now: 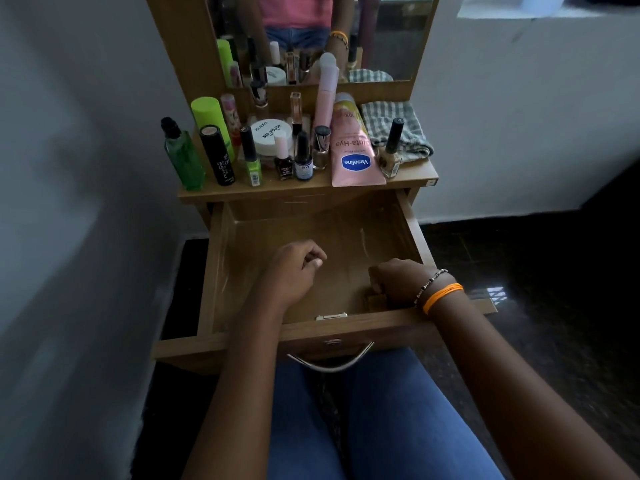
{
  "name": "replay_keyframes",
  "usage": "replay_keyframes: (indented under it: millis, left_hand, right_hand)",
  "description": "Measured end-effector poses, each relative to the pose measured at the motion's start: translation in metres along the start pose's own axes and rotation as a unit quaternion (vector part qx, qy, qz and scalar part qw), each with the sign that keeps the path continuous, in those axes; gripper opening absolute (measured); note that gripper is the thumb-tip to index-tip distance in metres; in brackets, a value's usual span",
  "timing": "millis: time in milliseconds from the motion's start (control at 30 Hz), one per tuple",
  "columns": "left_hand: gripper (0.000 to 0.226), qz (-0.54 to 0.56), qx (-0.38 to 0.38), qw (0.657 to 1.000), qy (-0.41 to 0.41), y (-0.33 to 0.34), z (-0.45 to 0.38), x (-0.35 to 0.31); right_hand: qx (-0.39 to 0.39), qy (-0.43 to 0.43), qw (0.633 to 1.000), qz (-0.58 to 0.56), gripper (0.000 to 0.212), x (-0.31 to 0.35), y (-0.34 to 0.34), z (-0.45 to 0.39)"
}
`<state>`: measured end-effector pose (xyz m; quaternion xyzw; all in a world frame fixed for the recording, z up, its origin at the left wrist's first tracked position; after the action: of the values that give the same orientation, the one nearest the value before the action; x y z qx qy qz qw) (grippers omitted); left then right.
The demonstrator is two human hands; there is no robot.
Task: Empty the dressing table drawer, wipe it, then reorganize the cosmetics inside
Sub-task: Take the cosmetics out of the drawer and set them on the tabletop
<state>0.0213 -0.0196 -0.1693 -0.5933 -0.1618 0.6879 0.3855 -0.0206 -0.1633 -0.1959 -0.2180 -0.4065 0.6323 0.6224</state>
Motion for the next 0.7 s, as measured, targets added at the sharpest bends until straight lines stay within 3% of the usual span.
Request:
replay_keyframes:
  millis: [67,200,300,400,500,633,700]
  left_hand:
    - [0.017,-0.002,0.002,1.0,0.0,0.0,0.0,0.0]
    - [0.016,-0.01,0.004,1.0,-0.003,0.001,0.0,0.002]
    - [0.017,-0.016,0.008,1.0,-0.001,0.002,-0.002,0.001]
    - [0.017,-0.019,0.011,1.0,0.001,0.003,-0.003,0.0]
    - [0.017,-0.023,0.012,1.0,-0.002,0.003,-0.002,0.0]
    - [0.018,-0.025,0.011,1.0,-0.006,0.003,0.0,0.0]
    - [0.017,-0.024,0.012,1.0,-0.008,0.002,-0.001,0.0]
  right_hand:
    - [0.016,-0.013,1.0,-0.018,0.015,0.003,0.002,-0.001]
    - [-0.023,-0.043,0.997,-0.066,0.052,0.002,-0.006,-0.002]
    - [-0.119,-0.111,0.976,-0.145,0.033,0.003,-0.031,0.004]
    - [-0.208,-0.17,0.938,-0.221,0.028,-0.002,-0.058,0.021]
    - [-0.298,-0.225,0.855,-0.36,0.026,-0.013,-0.08,0.041]
    - [-0.36,-0.24,0.668,-0.605,0.024,-0.038,-0.092,0.049]
    - [-0.402,-0.197,0.634,-0.631,0.019,-0.05,-0.097,0.047]
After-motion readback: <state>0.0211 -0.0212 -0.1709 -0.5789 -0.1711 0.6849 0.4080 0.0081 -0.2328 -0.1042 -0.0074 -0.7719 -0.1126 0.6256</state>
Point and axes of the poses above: each hand's wrist, its own z-axis away from the middle knuckle, its own y-axis out of the palm, x = y × z, the point moved 8 cm from there along -z, towards the middle knuckle, and after that the axes turned 9 degrees about -y, right-handed, at the moved point
